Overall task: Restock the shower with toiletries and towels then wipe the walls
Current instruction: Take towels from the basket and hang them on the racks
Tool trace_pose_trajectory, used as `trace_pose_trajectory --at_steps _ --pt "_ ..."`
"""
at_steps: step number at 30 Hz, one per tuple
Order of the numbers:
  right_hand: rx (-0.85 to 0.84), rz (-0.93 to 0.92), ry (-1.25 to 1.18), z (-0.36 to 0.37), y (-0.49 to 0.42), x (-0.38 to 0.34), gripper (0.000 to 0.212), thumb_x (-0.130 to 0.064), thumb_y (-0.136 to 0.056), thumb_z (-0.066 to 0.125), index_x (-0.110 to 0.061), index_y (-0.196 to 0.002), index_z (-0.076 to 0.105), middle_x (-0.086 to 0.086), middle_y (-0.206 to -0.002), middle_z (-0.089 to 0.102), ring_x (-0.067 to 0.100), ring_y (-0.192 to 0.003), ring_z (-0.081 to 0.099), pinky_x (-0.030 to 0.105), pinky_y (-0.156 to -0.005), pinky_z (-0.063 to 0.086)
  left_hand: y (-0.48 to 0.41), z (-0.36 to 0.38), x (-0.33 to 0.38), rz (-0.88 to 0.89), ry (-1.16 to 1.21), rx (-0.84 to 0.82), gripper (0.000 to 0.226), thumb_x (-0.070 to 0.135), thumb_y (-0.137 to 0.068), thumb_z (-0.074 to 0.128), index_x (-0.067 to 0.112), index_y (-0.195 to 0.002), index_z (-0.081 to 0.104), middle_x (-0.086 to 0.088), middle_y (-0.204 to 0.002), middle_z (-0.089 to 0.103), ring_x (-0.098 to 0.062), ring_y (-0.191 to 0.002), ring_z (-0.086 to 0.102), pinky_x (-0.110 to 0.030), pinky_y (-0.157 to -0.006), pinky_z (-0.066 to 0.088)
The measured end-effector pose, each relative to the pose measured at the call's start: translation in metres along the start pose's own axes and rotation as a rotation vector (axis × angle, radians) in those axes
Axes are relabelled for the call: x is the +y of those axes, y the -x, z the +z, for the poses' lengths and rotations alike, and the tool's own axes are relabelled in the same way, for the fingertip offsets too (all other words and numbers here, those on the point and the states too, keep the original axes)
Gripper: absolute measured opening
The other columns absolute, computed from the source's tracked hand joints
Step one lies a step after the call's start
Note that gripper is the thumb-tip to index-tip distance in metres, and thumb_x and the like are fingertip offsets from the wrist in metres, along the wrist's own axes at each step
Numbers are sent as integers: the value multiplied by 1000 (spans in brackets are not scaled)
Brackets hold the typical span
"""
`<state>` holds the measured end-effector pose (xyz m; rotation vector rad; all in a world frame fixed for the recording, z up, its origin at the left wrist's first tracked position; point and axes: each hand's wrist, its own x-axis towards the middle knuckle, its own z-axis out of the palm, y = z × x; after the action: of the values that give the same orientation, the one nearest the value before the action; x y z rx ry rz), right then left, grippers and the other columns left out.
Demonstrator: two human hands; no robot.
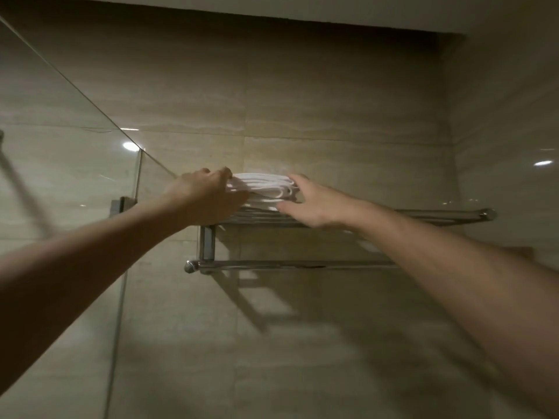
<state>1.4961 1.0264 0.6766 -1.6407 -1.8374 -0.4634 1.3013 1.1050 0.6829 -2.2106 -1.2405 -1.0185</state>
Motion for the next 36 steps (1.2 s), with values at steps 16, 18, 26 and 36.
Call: trace_pose_trajectory --at_steps 16,18,26,36 --pt "-434 325 93 66 198 125 69 -47 -95 57 -18 -153 34 6 -159 37 23 -144 38 33 -116 34 178 175 105 190 220 -485 53 57 -97 49 29 -142 47 -4 -141 57 -23 -125 57 -39 -103 48" --pt "-489 397 74 86 239 143 68 -45 -96 57 -16 -153 35 8 -159 38 23 -144 39 30 -115 34 211 209 117 187 249 -628 54 57 -98 49 26 -143 48 -6 -139 59 -25 -125 57 -37 -103 47" --pt "-709 734 -109 187 440 186 83 -34 -98 62 -9 -159 12 12 -159 36 24 -142 41 18 -104 31 384 330 150 171 352 -1101 54 52 -100 50 20 -144 49 -10 -134 63 -30 -123 59 -38 -101 47" --pt "-882 1238 -378 308 653 144 86 -28 -98 63 -5 -159 7 13 -166 15 25 -151 23 32 -121 23 612 445 100 -34 399 -1510 52 49 -98 57 18 -140 52 -10 -133 63 -28 -122 59 -38 -107 44"
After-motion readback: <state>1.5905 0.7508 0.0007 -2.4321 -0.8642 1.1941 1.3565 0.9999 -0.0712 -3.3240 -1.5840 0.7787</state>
